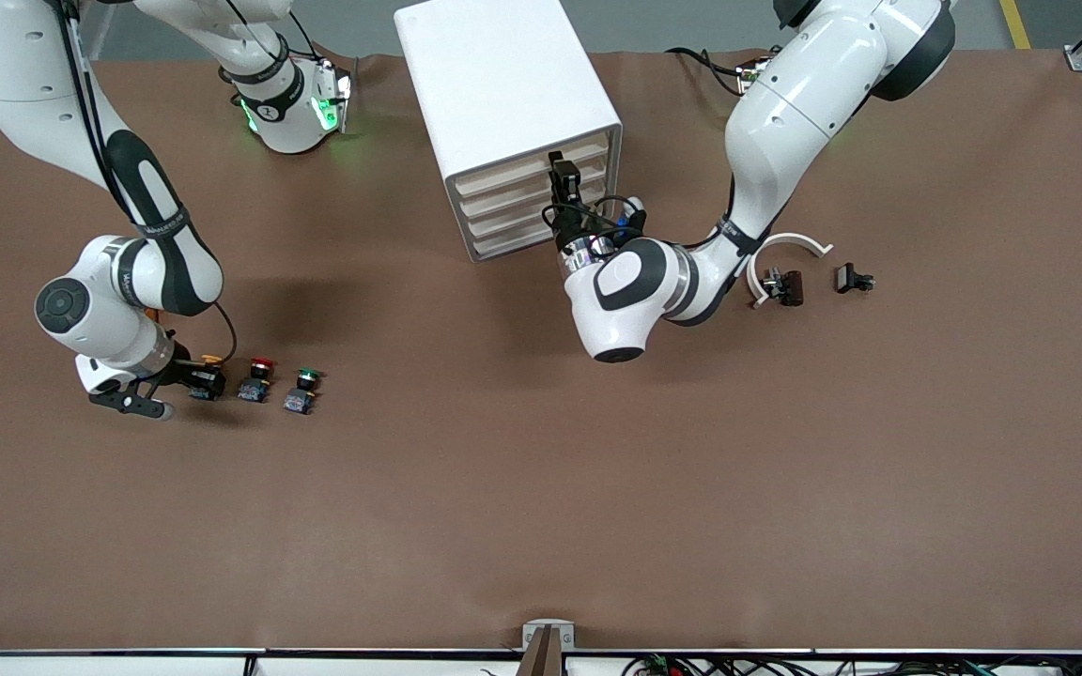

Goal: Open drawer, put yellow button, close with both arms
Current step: 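Pull the drawer open with the left gripper while the right gripper lifts the button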

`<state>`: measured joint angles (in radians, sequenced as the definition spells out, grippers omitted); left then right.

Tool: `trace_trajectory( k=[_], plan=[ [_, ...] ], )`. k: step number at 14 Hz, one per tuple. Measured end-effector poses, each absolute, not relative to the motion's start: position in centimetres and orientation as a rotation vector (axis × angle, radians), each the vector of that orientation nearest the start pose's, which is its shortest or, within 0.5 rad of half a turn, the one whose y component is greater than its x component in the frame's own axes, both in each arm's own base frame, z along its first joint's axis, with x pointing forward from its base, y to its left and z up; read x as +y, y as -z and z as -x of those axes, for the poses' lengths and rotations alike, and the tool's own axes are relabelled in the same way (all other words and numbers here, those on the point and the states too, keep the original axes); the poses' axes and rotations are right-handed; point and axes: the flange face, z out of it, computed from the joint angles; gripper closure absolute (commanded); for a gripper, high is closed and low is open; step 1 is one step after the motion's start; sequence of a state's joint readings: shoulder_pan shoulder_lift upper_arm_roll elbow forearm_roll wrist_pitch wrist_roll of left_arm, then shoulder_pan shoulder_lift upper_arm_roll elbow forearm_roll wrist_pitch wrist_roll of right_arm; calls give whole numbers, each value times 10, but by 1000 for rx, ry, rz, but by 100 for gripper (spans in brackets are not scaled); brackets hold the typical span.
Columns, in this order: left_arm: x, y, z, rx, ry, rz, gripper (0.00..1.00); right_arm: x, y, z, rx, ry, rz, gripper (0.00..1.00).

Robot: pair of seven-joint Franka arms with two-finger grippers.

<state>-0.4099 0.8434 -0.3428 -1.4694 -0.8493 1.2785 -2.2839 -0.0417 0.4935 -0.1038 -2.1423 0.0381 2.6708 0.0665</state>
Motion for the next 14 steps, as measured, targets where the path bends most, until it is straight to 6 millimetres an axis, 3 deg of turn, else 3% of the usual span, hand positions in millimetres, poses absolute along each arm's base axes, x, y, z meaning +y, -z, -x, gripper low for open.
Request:
trace_trajectory(
  k=[4, 6, 10, 14],
  plan=[
    [-474, -230, -410, -1414, -1380, 1231, 85, -85, -177, -569, 367, 28, 3151, 100],
    [-475, -230, -409, -1412, -1379, 1232, 88, -83, -189, -580, 362, -45, 3146, 100],
    [-475, -230, -409, -1412, -1378, 1229, 88, -81, -249, -610, 397, -190, 3123, 100],
    [-471, -229, -413, -1421, -1382, 1225, 87, -49, -304, -623, 511, -287, 3102, 100]
  ],
)
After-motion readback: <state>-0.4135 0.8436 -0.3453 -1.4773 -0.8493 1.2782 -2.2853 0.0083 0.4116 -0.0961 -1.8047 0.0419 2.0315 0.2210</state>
